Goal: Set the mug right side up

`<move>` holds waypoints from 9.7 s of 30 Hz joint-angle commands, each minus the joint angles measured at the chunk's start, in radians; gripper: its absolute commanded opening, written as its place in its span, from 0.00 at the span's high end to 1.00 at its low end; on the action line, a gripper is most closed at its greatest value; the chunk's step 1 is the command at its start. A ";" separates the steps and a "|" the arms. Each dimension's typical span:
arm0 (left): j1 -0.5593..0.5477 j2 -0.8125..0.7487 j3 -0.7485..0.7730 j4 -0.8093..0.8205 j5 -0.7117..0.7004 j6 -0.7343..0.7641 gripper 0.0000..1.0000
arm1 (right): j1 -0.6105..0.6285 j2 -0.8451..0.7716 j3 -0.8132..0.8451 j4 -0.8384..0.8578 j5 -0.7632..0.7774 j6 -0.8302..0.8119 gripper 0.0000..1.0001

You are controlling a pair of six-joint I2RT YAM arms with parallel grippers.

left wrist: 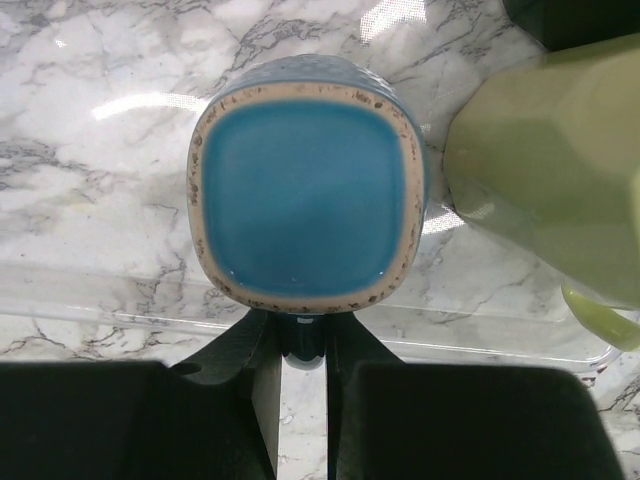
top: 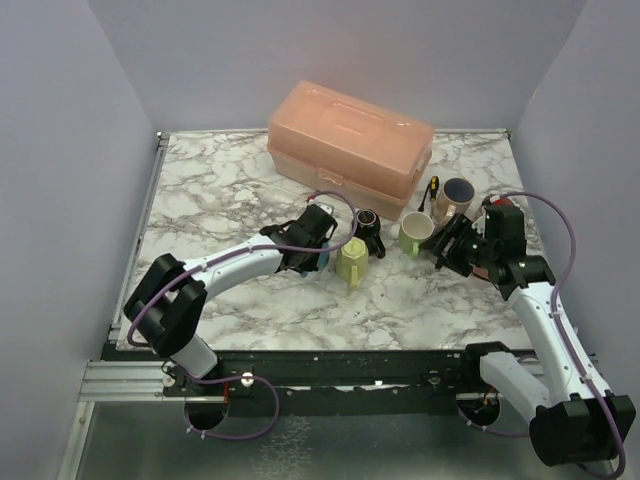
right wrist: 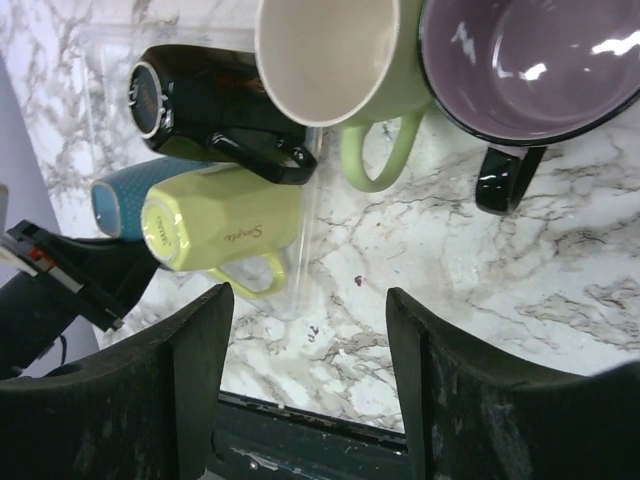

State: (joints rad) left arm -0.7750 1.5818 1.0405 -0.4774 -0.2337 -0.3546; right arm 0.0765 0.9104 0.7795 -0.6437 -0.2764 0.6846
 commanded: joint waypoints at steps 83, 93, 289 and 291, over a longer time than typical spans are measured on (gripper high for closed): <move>-0.149 -0.218 0.232 1.139 0.483 -0.624 0.71 | 0.180 -0.069 0.309 0.784 -0.263 0.162 1.00; -0.147 -0.287 0.216 0.793 0.427 -0.402 0.23 | 0.180 -0.088 0.453 0.361 -0.031 -0.117 1.00; -0.156 -0.480 0.273 0.959 0.736 -0.387 1.00 | 0.839 -0.178 0.135 1.099 0.059 0.026 0.33; -0.156 -0.480 0.268 0.961 0.735 -0.388 1.00 | 0.839 -0.171 0.139 1.117 0.045 0.029 0.36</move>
State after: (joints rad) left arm -0.9314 1.1168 1.2789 0.3580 0.4767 -0.7204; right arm 0.9134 0.7330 0.9291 0.3946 -0.2008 0.7071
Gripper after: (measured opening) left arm 0.178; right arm 0.663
